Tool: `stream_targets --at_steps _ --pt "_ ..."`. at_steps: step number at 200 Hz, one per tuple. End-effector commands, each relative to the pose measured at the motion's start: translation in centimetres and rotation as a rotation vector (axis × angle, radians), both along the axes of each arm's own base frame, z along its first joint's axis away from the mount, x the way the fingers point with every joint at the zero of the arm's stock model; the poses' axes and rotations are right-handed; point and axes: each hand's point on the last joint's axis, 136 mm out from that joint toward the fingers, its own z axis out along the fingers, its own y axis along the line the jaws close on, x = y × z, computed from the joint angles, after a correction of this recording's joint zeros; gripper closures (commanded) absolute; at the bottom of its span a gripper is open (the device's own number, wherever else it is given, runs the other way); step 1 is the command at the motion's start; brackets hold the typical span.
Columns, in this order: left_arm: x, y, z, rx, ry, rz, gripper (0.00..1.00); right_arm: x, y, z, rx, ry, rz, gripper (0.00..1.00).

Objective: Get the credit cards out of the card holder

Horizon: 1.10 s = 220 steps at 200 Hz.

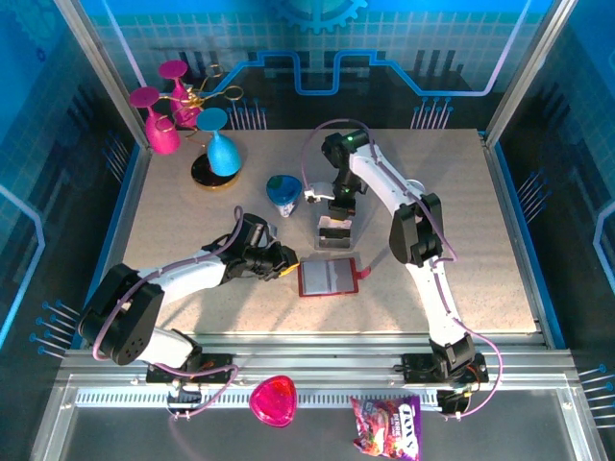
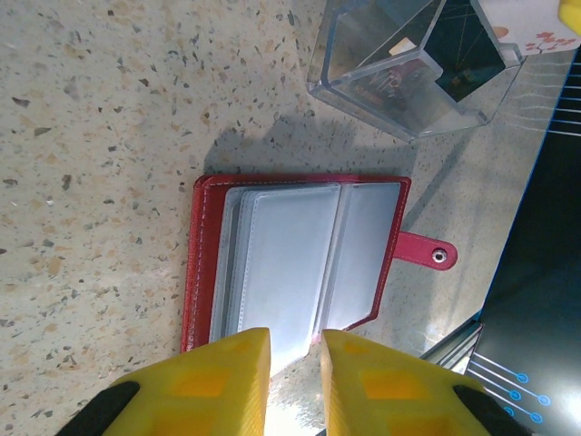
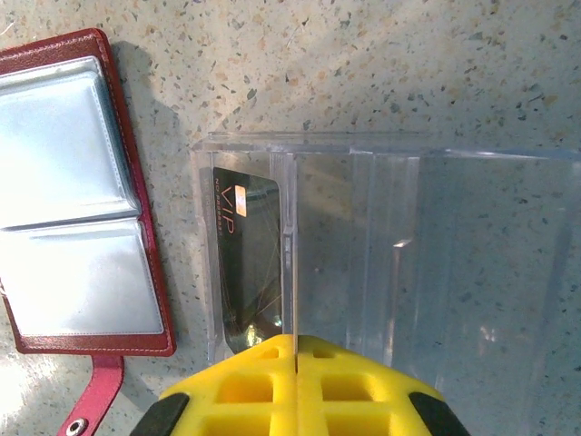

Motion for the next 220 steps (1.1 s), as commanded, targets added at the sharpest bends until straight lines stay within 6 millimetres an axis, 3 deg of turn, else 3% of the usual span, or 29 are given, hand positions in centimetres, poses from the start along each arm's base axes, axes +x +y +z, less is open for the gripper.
stream_targets --at_steps 1,58,132,220 --pt "0.1 0.5 0.0 0.009 -0.004 0.010 0.78 -1.3 -0.4 -1.1 -0.010 0.089 0.002 1.00" --pt "0.2 0.4 0.2 0.005 -0.004 0.007 0.78 -1.5 -0.5 -1.9 -0.021 0.112 0.000 0.94" --pt "0.3 0.3 0.5 0.001 -0.008 0.005 0.78 -1.2 -0.5 -1.4 -0.023 0.090 -0.009 0.84" --pt "0.4 0.0 0.7 -0.012 -0.015 -0.004 0.79 -0.6 0.1 2.8 0.022 -0.001 -0.062 0.75"
